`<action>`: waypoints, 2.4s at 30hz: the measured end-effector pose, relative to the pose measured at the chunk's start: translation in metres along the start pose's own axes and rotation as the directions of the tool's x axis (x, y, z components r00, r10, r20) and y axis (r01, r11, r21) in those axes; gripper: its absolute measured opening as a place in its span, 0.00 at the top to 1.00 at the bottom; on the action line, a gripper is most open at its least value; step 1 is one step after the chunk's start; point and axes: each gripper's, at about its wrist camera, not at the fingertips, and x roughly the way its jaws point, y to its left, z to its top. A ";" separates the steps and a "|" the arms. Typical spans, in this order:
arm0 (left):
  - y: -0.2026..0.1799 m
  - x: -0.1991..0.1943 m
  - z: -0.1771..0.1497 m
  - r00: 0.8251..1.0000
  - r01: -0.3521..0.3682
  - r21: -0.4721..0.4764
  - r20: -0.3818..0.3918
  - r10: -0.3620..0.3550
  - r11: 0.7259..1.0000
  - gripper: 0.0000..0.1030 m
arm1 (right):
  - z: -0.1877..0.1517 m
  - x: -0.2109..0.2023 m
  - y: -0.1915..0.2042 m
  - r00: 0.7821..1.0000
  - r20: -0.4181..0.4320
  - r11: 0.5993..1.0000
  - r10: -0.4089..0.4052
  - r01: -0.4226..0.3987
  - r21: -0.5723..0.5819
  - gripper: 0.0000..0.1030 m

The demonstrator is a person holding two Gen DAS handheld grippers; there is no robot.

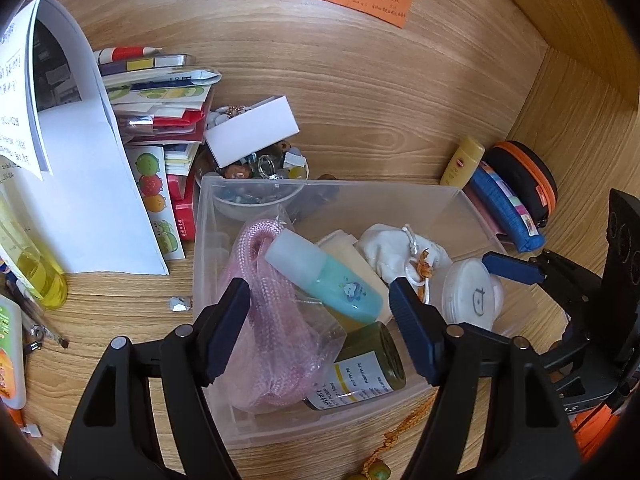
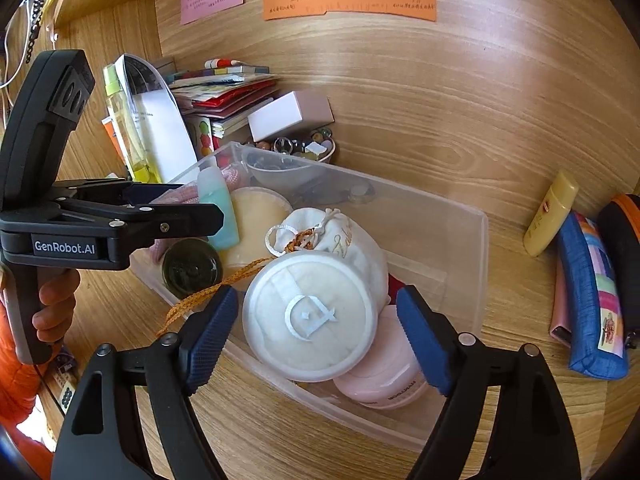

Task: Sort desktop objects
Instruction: 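Grasp the blue Max staple box with left tool while right tool grasps the gourd charm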

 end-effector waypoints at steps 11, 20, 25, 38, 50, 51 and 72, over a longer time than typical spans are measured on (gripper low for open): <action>0.006 -0.033 0.000 0.998 -0.018 -0.010 0.062 0.019 1.000 0.26 | 0.001 -0.021 0.001 0.999 0.032 0.999 -0.023 0.022 0.026 0.19; 0.015 -0.059 -0.023 0.995 -0.076 0.017 0.060 0.074 0.997 0.19 | -0.010 -0.040 0.019 0.999 0.040 0.999 -0.036 0.035 0.029 0.16; 0.025 -0.075 -0.041 0.994 -0.090 0.023 0.060 0.089 0.996 0.14 | -0.016 -0.043 0.032 0.999 0.027 0.999 -0.028 0.027 0.026 0.16; 0.061 -0.104 -0.107 0.990 -0.144 0.017 -0.007 0.144 0.989 0.14 | -0.044 -0.034 0.073 0.999 -0.035 0.999 0.020 -0.019 0.033 0.16; 0.068 -0.114 -0.163 0.992 -0.082 -0.095 -0.103 0.072 0.992 0.14 | -0.058 -0.003 0.109 0.994 -0.105 1.000 0.020 -0.023 -0.020 0.16; 0.064 -0.114 -0.166 0.992 -0.081 -0.098 -0.105 0.070 0.992 0.14 | -0.059 -0.002 0.113 0.994 -0.104 0.999 0.019 -0.023 -0.033 0.16; 0.036 -0.110 -0.188 0.985 -0.146 -0.066 -0.106 0.139 0.987 0.44 | -0.066 0.027 0.138 0.985 -0.166 0.997 0.040 -0.051 -0.063 0.51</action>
